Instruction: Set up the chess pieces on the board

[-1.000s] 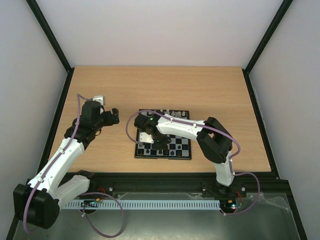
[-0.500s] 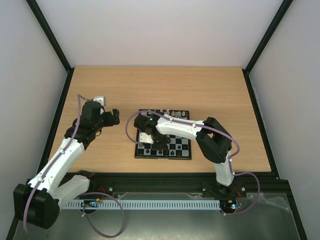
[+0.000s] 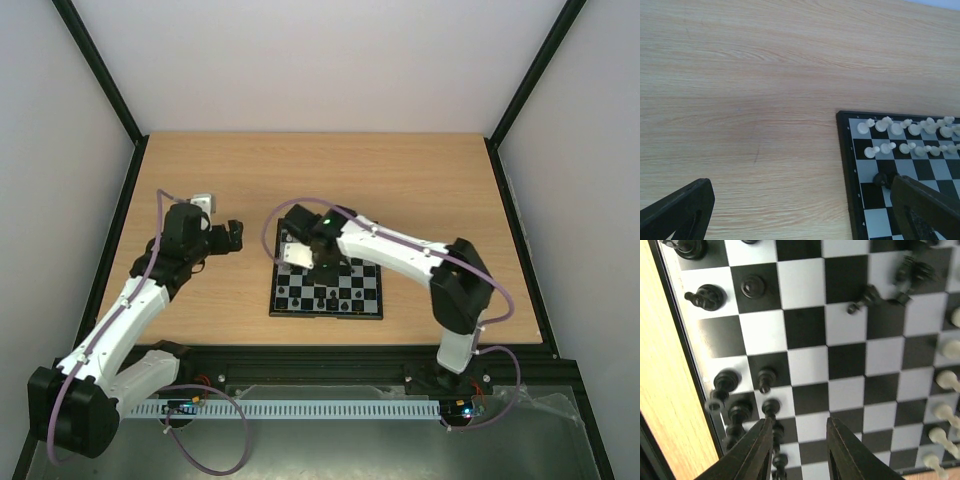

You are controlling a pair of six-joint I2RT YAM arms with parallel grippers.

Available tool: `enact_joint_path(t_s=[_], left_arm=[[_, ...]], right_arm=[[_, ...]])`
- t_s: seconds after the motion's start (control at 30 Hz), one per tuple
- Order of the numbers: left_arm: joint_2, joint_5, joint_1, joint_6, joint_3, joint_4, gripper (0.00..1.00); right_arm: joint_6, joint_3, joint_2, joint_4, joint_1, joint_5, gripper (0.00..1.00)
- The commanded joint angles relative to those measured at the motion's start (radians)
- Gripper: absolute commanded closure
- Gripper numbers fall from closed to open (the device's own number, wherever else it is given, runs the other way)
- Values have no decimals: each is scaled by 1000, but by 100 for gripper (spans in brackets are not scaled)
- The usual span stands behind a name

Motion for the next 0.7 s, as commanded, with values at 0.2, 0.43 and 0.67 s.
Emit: enact_joint_path(t_s=[0.2, 0.43, 0.67], left_arm=[[21, 222, -25, 52, -41, 80, 18], [187, 187, -196, -14, 14, 74, 38], [350, 110, -295, -75, 61, 134, 43]], right_arm=[[134, -255, -304, 183, -159, -224, 69], [294, -471, -460, 460, -265, -335, 66], [313, -593, -505, 585, -308, -342, 66]])
